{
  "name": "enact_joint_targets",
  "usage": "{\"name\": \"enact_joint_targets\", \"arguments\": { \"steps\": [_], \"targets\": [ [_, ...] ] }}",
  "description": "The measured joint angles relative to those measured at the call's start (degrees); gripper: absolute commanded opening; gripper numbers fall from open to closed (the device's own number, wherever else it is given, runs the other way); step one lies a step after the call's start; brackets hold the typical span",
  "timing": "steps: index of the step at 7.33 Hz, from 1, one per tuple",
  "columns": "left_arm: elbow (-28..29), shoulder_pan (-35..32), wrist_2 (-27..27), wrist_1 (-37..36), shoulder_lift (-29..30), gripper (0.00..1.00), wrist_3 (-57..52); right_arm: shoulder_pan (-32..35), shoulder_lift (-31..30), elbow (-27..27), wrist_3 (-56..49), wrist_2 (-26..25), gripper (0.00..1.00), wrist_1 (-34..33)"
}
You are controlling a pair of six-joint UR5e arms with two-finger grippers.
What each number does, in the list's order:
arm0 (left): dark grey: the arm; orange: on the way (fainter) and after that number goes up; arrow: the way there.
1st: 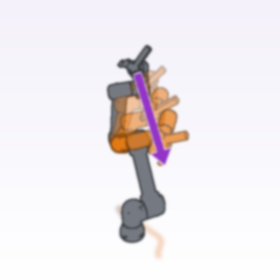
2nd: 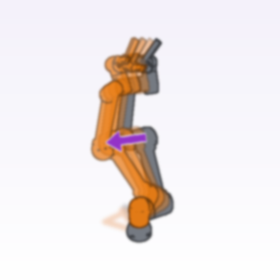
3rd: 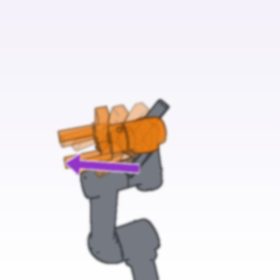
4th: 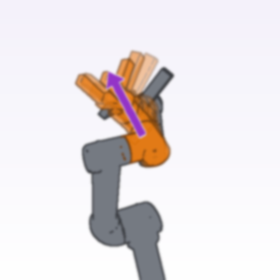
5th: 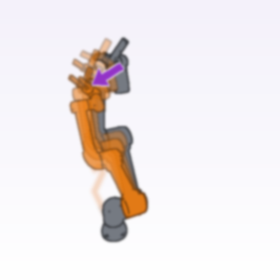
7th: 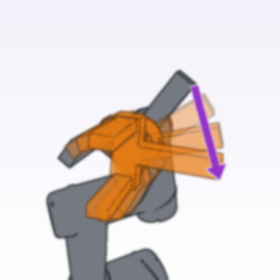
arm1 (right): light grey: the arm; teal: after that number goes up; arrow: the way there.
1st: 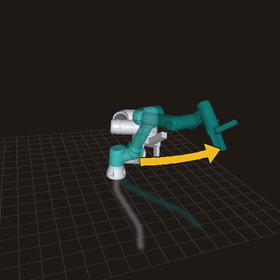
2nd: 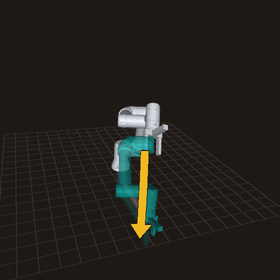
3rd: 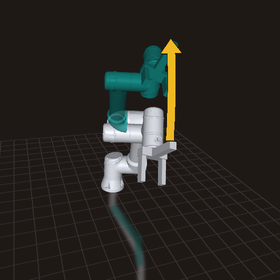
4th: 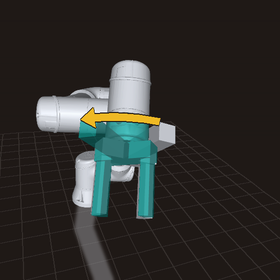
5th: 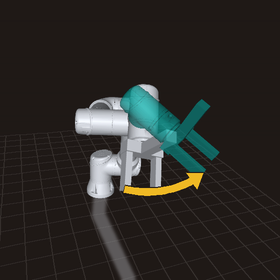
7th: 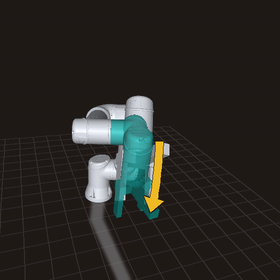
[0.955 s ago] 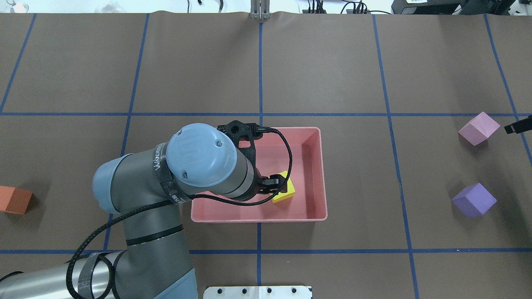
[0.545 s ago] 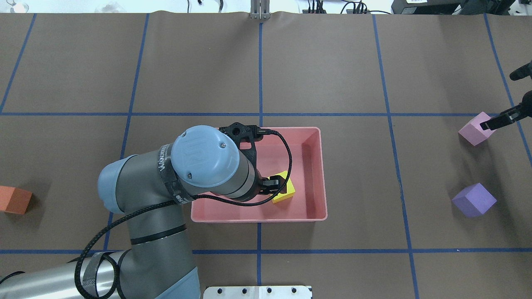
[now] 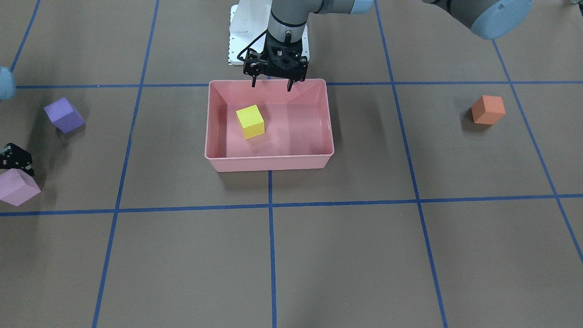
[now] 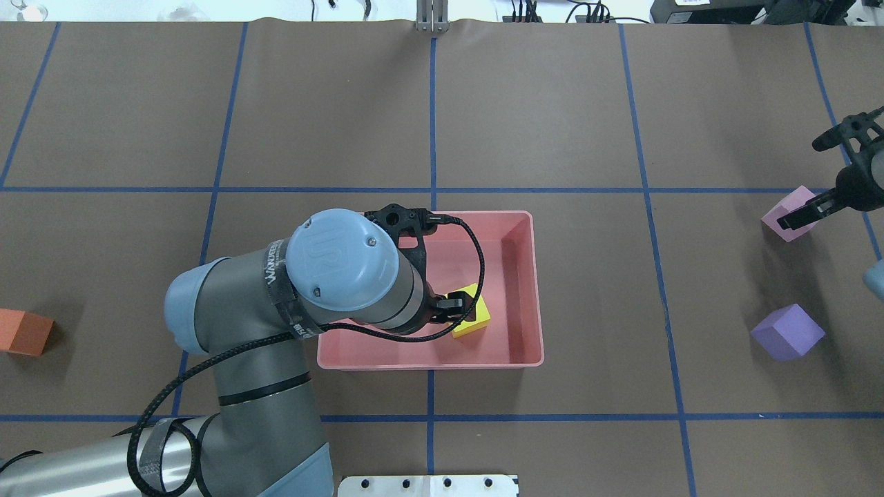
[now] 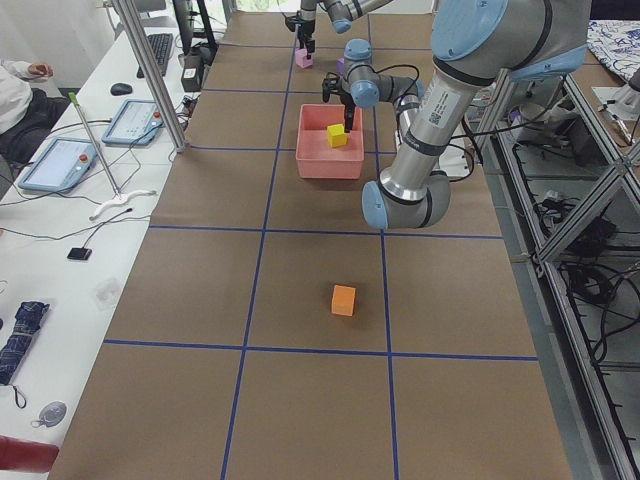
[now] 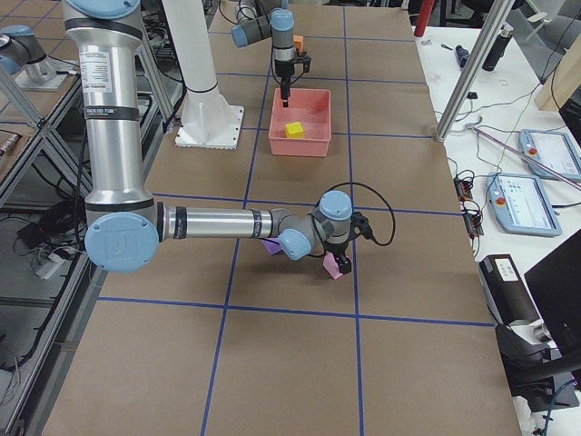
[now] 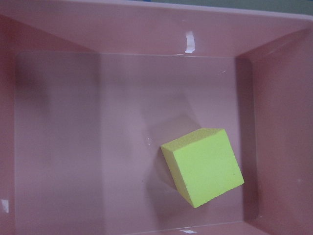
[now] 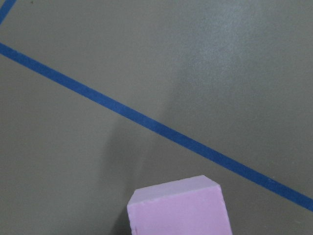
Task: Place blocks into pink bin with both arms
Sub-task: 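Grasp the light pink cube with the right gripper while the left gripper withdraws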
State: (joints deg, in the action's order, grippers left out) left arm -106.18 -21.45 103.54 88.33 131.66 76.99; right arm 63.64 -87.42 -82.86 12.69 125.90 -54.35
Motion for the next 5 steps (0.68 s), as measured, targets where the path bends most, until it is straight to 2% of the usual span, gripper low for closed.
{"name": "enact_joint_targets", "arguments": {
  "steps": [1,2,4,5],
  "targets": [
    [0.00,0.00,0.00,0.00,-0.02,1.00,0.00,-0.41,0.80,1.01,0.14,-0.36,0.12,-0.10],
    [0.00,0.00,0.00,0.00,-0.06,1.00,0.00,-0.58,1.43,1.34,0.25,-0.43,0.05,-0.35],
    [-0.61,-0.38,-0.02,-0.15,-0.15,1.00,-1.28,-0.57,2.68,0.05,3.49,0.35,0.05,-1.20],
    [-2.30,-0.92,0.03,-0.46,-1.38,1.00,-3.90,-0.55,3.36,-2.15,8.41,1.51,0.06,-2.94]
  ]
}}
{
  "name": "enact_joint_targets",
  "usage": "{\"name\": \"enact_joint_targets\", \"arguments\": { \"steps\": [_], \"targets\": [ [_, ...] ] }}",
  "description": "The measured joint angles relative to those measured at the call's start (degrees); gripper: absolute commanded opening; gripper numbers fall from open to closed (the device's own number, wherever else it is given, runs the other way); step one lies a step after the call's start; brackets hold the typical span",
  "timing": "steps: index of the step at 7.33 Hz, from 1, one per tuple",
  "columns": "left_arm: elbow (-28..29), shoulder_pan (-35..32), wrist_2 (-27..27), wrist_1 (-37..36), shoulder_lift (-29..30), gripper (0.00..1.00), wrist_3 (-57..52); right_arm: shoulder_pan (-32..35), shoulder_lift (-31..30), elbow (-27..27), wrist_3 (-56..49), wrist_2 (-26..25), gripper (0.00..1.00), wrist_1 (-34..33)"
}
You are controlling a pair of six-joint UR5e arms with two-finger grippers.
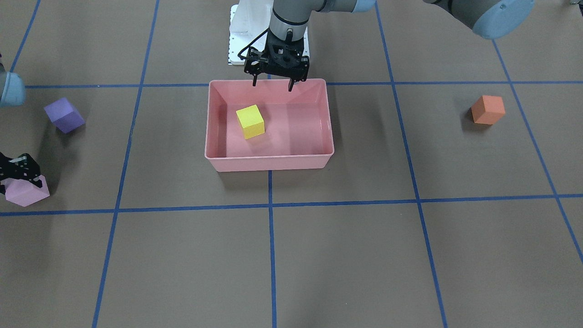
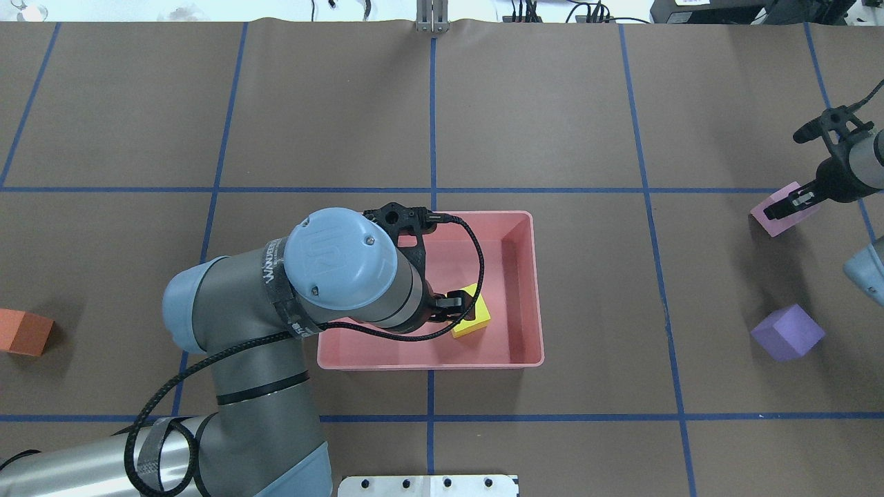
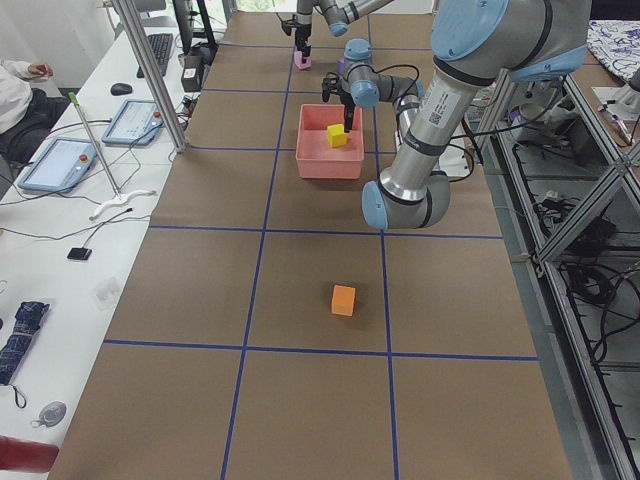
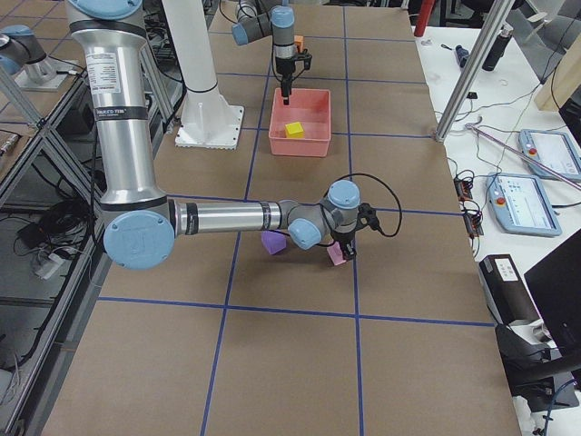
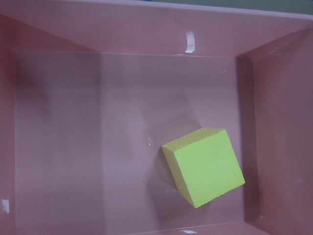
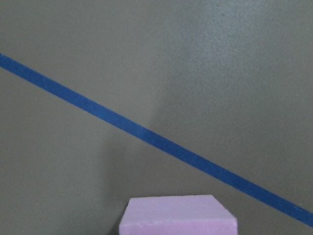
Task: Place blocks into pink bin with both arms
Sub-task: 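Grasp the light pink cube with the right gripper while the left gripper withdraws, then carry the light pink cube into the pink bin and release it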
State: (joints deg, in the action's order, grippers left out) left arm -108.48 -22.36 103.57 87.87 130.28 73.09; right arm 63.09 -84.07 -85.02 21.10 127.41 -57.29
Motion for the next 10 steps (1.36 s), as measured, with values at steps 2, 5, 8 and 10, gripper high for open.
{"name": "enact_joint_targets", "arguments": {
  "steps": [2,5,8,10],
  "targets": [
    [-7.15,-2.73,0.36,-0.27,-8.80,1.00,-8.80,-0.31,0.70,-7.82,10.94,1.46,0.07,-6.60],
    [-13.42,-12.79,5.46,-0.14,-22.15,1.00,-25.08,-5.64,1.29,-18.23,26.52,0.43,0.09,-11.87],
    [-13.12,-28.21,14.54,0.57,-32.03,1.00,-46.75,-15.64,8.65,-23.27,43.99,-5.88,0.13,-17.80],
    [-9.35,-37.54,20.46,0.71,-35.01,1.00,-60.27,-21.12,16.43,-26.45,50.66,-10.53,0.15,-29.26]
  ]
}}
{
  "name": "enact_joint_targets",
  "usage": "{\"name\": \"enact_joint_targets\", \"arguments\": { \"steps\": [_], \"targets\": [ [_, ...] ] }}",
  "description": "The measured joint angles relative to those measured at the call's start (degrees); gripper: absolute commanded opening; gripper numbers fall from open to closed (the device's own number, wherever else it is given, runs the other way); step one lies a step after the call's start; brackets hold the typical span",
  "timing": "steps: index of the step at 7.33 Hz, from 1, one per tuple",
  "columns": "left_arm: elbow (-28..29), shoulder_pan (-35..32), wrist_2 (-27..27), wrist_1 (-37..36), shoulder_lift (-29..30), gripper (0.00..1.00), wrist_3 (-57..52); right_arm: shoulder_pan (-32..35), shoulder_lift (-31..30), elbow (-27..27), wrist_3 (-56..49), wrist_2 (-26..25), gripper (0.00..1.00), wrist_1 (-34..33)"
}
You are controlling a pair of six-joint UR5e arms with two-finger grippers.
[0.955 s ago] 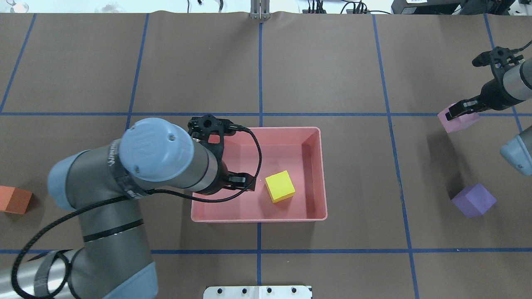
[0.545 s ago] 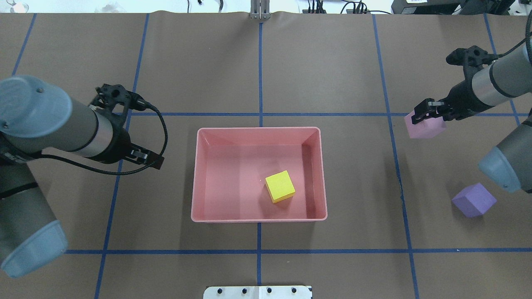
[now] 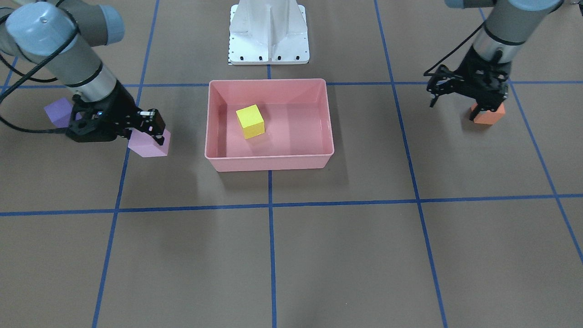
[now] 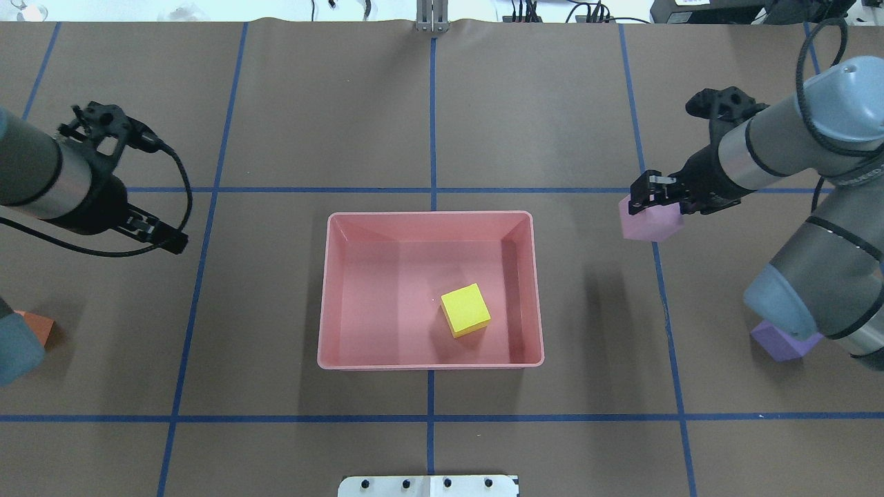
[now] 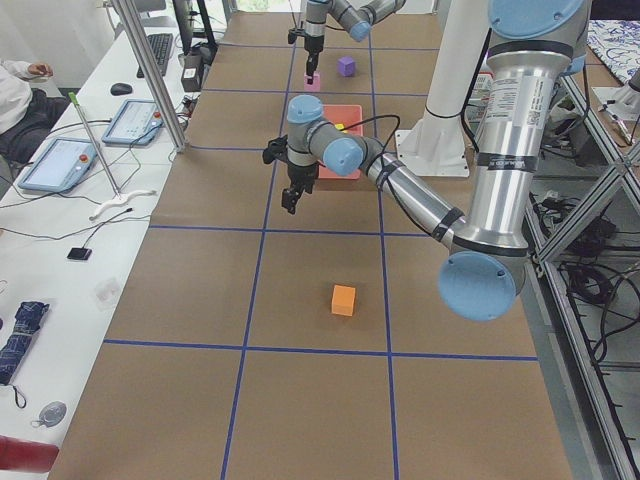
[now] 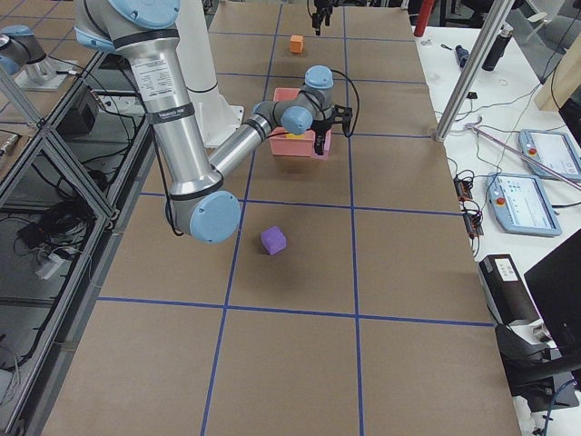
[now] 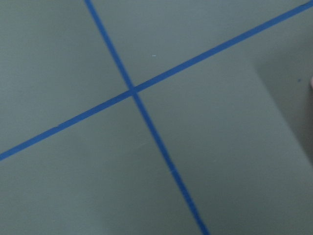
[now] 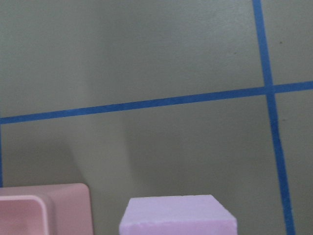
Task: Place blocks into pink bin with both arms
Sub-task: 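Carry the light pink cube into the pink bin and release it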
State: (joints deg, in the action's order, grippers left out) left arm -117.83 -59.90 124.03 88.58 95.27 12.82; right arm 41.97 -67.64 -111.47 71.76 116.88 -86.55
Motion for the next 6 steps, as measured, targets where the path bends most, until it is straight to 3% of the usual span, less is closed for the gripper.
{"name": "enact_joint_targets", "arguments": {
  "steps": [1,2,3,4,5,6],
  "targets": [
    [2.39,-3.70,1.78,0.32,-1.69,1.00,-6.48,-2.69,3.70,-1.14,4.00,-2.21,0.18,-4.31],
    [4.46,-6.59,2.55,1.70,-3.80,1.00,-11.47,-5.66,7.14,-1.61,8.20,-4.92,0.34,-7.41],
    [6.94,-9.01,2.94,4.94,-6.16,1.00,-15.36,-9.04,10.49,-1.61,11.88,-8.25,0.69,-10.47],
    [10.13,-10.93,3.74,9.17,-8.15,1.00,-18.24,-12.54,13.39,-1.10,14.86,-12.15,0.84,-12.68],
    [14.22,-12.73,5.46,14.01,-9.58,1.00,-20.61,-15.85,16.21,0.26,17.82,-16.29,0.96,-13.89],
    [18.18,-14.14,7.29,18.42,-10.29,1.00,-22.26,-18.33,19.65,2.67,20.77,-19.40,0.99,-15.13]
  ]
}}
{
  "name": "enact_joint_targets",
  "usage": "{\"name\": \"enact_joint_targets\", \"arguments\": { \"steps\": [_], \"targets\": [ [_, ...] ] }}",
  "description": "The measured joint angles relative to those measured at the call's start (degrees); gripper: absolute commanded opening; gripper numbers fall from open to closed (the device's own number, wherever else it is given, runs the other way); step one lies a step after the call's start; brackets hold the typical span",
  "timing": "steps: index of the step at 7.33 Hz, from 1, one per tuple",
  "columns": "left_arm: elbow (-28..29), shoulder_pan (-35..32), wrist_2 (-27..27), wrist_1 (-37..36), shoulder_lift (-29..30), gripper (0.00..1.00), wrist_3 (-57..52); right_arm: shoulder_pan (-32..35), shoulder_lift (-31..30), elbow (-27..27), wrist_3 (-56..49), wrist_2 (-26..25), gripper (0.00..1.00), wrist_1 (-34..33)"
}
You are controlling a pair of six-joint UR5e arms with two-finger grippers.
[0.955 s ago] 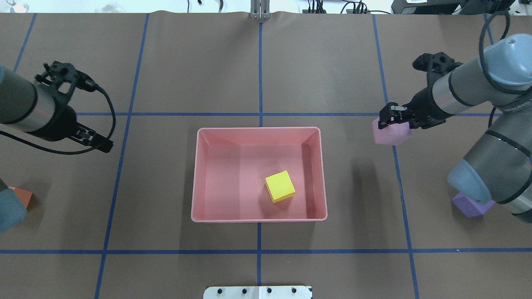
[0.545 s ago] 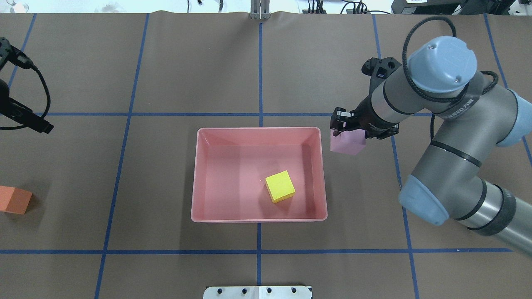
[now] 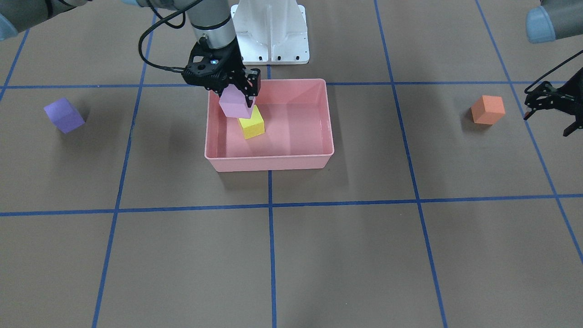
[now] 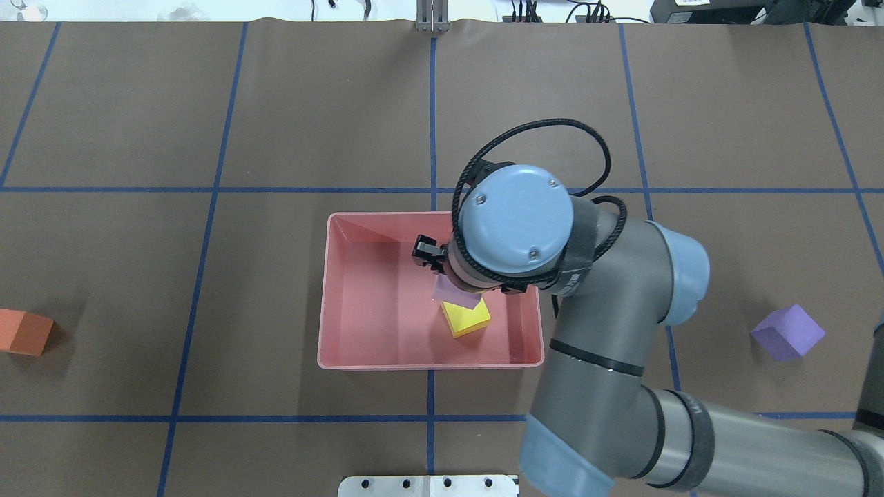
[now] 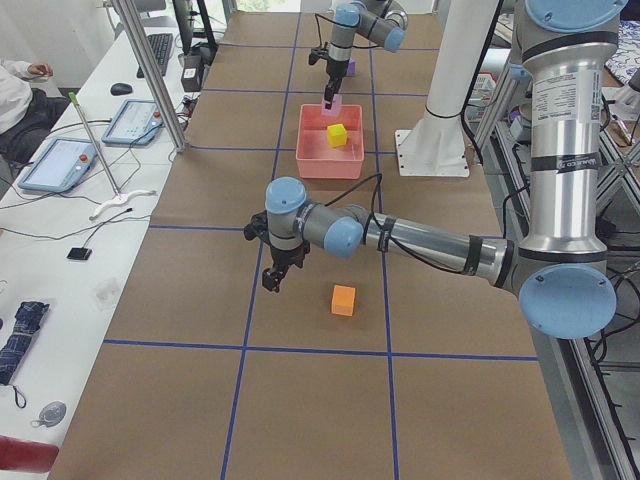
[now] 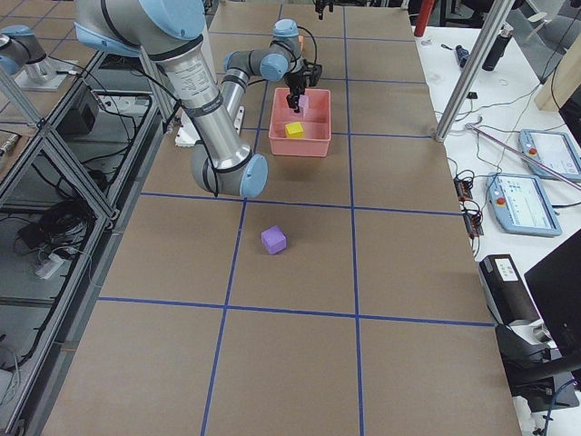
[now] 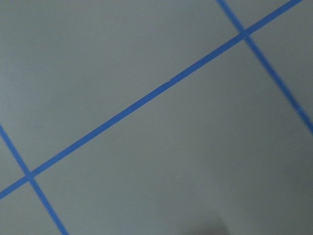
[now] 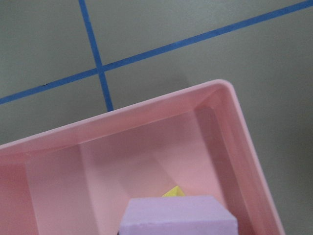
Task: Place blocks into pink bin with both arms
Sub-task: 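Carry the light pink cube into the pink bin and release it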
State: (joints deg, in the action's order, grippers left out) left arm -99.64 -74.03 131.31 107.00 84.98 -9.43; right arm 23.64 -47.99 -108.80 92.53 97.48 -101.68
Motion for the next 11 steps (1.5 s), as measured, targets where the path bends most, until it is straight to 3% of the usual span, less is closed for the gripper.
{"name": "enact_joint_targets", "arguments": {
  "steps": [2,4,6,8,11],
  "targets": [
    [3.62,-1.08,1.66,4.11,-0.90,1.00,-0.65,-2.21,5.63,4.14,3.68,-2.67,0.99,-2.10],
    [3.34,-1.16,1.88,5.28,-1.35,1.00,4.44,-2.10,6.14,4.06,3.57,-2.79,0.99,-2.74],
    [1.83,-0.82,1.91,11.55,-3.46,1.00,17.17,0.69,2.20,-0.43,-1.91,-1.22,0.99,-4.21],
    [1.48,0.64,1.76,20.27,-8.07,1.00,27.12,6.68,-3.58,-5.47,-10.49,4.35,0.99,-4.63],
    [1.52,10.92,-4.05,29.82,-12.67,1.00,41.70,14.29,-10.31,-9.95,-22.47,10.11,0.99,-4.38]
  ]
}}
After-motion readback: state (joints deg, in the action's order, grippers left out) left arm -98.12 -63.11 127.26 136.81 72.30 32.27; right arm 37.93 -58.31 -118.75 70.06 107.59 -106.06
